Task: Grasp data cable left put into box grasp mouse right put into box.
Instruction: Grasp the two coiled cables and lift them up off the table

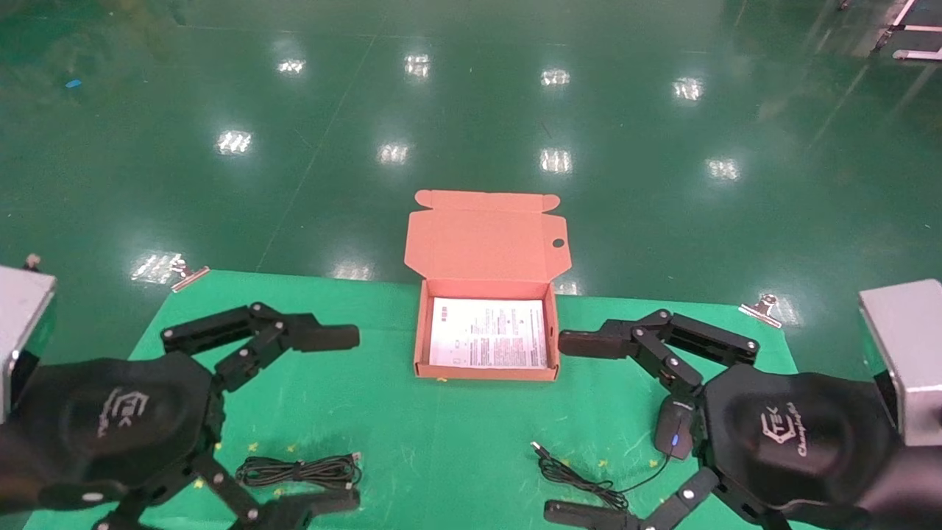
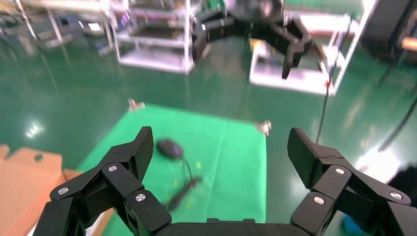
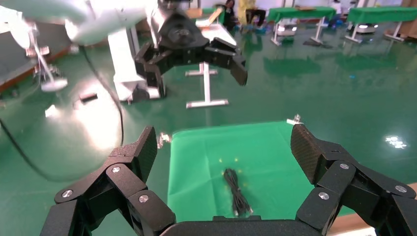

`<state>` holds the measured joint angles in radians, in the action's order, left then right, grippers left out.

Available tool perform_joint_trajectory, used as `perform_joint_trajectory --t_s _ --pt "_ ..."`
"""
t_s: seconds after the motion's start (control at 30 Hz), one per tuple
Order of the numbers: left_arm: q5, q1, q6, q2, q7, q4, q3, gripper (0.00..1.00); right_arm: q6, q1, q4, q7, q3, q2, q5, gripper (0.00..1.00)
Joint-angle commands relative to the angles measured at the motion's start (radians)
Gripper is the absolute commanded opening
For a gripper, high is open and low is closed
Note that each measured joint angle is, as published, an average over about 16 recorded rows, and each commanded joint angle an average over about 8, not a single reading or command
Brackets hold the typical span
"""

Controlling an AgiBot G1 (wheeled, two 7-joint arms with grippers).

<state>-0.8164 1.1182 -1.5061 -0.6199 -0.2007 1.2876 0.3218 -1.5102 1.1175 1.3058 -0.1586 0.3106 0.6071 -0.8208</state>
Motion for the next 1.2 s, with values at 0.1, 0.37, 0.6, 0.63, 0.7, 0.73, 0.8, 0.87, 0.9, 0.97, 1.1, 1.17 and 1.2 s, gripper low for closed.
perform_joint_trajectory --t_s 0.1,0.37,0.6,0.63,0.7,0.73,0.8,0.87,0.9,0.97,1.1,1.17,1.2 --pt "-0.076 0.040 -0.011 -0.008 -0.014 0.003 0.037 1.00 -0.016 0.041 0.022 0.028 0.028 -0.004 -0.085 1.00" --pt "-0.347 0.167 -0.027 -0.080 -0.007 -0.061 0.162 1.00 -0.047 0.227 0.043 0.152 0.193 0.048 -0.421 1.00" --pt "-0.561 0.220 -0.016 -0.159 0.053 -0.132 0.264 1.00 -0.022 0.321 0.047 0.241 0.358 0.116 -0.706 1.00" --pt "-0.586 0.223 -0.009 -0.170 0.062 -0.143 0.276 1.00 -0.013 0.323 0.047 0.250 0.377 0.126 -0.745 1.00" --pt "-0.634 0.228 0.007 -0.192 0.081 -0.164 0.296 1.00 0.011 0.321 0.047 0.260 0.409 0.144 -0.815 1.00" --pt "-0.657 0.230 0.017 -0.203 0.090 -0.174 0.306 1.00 0.026 0.317 0.047 0.263 0.423 0.153 -0.849 1.00" --pt "-0.709 0.234 0.038 -0.223 0.109 -0.190 0.327 1.00 0.056 0.305 0.046 0.267 0.446 0.169 -0.913 1.00" --pt "-0.765 0.236 0.064 -0.242 0.121 -0.203 0.348 1.00 0.085 0.292 0.045 0.262 0.465 0.185 -0.969 1.00" --pt "-0.795 0.237 0.078 -0.251 0.125 -0.208 0.359 1.00 0.099 0.285 0.044 0.256 0.472 0.192 -0.995 1.00" --pt "-0.857 0.236 0.108 -0.268 0.129 -0.216 0.383 1.00 0.125 0.273 0.042 0.241 0.487 0.207 -1.046 1.00" --pt "-0.973 0.232 0.169 -0.301 0.115 -0.232 0.424 1.00 0.171 0.248 0.034 0.203 0.514 0.234 -1.139 1.00" --pt "-1.021 0.229 0.197 -0.316 0.104 -0.243 0.440 1.00 0.191 0.236 0.026 0.184 0.524 0.247 -1.176 1.00" --pt "-1.042 0.229 0.211 -0.324 0.098 -0.251 0.447 1.00 0.200 0.230 0.020 0.175 0.528 0.254 -1.191 1.00"
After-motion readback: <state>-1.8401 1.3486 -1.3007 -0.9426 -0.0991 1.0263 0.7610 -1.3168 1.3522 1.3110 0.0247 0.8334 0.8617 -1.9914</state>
